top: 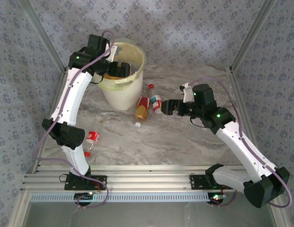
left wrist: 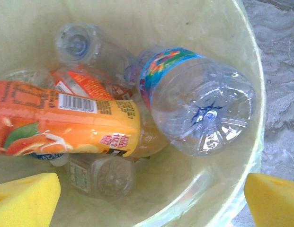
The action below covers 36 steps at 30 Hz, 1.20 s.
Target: Put the plastic bottles in the bin
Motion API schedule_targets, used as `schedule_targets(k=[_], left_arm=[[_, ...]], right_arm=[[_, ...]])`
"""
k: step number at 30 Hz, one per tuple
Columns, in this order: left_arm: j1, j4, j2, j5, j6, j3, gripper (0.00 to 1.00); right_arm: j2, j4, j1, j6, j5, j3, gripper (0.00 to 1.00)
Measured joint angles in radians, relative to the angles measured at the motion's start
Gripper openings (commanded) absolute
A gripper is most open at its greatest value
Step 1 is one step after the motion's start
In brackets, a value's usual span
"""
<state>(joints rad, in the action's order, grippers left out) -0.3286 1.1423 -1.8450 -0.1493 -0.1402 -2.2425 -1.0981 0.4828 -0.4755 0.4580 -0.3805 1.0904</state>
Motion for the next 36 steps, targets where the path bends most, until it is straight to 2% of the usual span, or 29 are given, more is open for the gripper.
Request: schedule_targets(k=[5,19,30,36], left_arm=[[0.037,-0.006,0.004,-0.048,-0.004,0.045,1.00],[0.038,-0.058,0.034,-0.147,-0.072,0.103,1.00],[-0.034,-0.077,0.079,-0.180,-0.154,0.150,1.00],[-0.038,-0.074,0.082,-0.189,-0.184,0.145,1.00]], right_arm=[[-0.010,0.000,0.002,-0.008,0.000,0.000,0.99],[-0.037,-0.002,0.013,-0.015,-0.001,0.000,0.99],[-0.055,-0.017,0.013,-0.022,-0.002,0.000,0.99],[-0.082,-0.028,0.018,-0.027,-0.001,0.000,0.98]])
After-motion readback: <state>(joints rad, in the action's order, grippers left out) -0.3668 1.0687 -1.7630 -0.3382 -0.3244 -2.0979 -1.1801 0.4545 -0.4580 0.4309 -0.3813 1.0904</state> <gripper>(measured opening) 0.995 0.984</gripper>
